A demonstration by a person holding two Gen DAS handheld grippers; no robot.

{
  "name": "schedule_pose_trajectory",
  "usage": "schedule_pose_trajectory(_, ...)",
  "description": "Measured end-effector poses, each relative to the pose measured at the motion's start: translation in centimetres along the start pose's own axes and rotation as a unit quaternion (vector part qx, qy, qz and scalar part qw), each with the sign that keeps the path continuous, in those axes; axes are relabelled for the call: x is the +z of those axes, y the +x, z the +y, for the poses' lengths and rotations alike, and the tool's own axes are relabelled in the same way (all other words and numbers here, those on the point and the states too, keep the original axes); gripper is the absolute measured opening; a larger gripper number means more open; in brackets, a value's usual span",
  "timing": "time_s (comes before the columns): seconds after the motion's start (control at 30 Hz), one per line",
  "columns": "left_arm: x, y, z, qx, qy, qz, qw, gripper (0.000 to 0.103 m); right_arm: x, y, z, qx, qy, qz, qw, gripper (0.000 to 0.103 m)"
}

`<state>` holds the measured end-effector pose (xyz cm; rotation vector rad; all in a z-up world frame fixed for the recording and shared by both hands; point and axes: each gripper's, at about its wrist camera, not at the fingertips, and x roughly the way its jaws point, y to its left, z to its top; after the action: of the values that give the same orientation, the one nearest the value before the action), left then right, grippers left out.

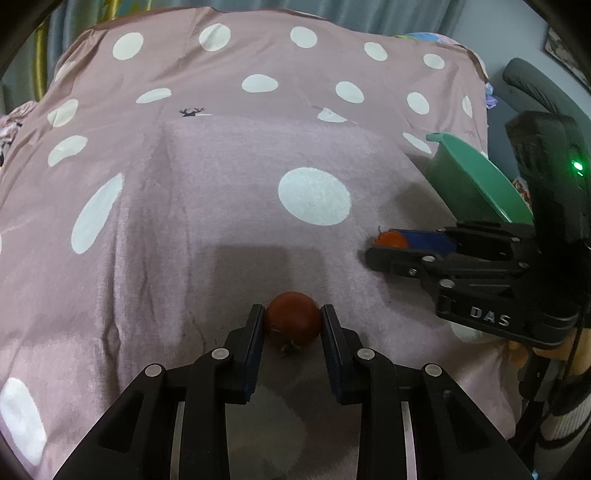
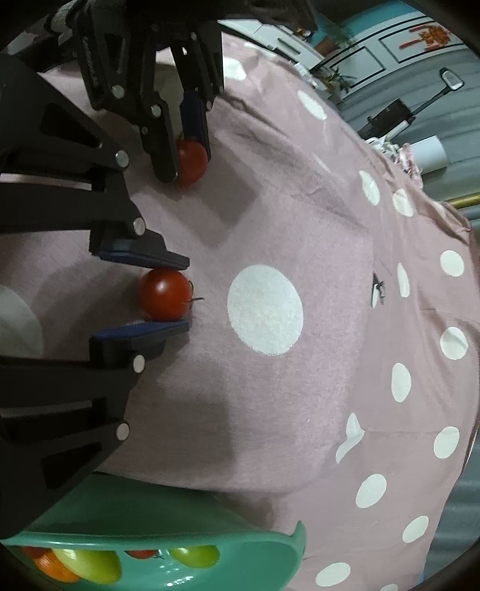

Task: Organize fruits
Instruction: 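Grasp a red tomato with the left tool while the right tool grasps another, then carry both held tomatoes over the green bowl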

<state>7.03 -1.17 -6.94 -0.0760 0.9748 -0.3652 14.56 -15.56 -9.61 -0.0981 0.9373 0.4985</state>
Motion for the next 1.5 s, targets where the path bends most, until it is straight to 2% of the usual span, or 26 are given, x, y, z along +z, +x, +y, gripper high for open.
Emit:
schedule_pose_trajectory(0.57, 0.8, -1.9, -3.1, 0.007, 0.014, -0.021, 0.9996, 0.03, -1.7, -5.8, 0.4, 0.038, 0.009, -0.075, 0.996, 0.028)
schedule_pose_trajectory(1.2, 3.3, -3.1, -7.8, 0.016, 0.06, -0.044, 0.9971, 0.03, -2.9, -10.7, -1.9, 0.052, 0.03, -0.144, 0.988, 0.028)
schedule_pose_trajectory(1.5, 4.7, -3.5, -10.5, 0.021, 0.096, -0.054, 0.9938, 0.03, -3.5, -13.1, -3.9, 0.042, 0.051, -0.178, 0.982, 0.028)
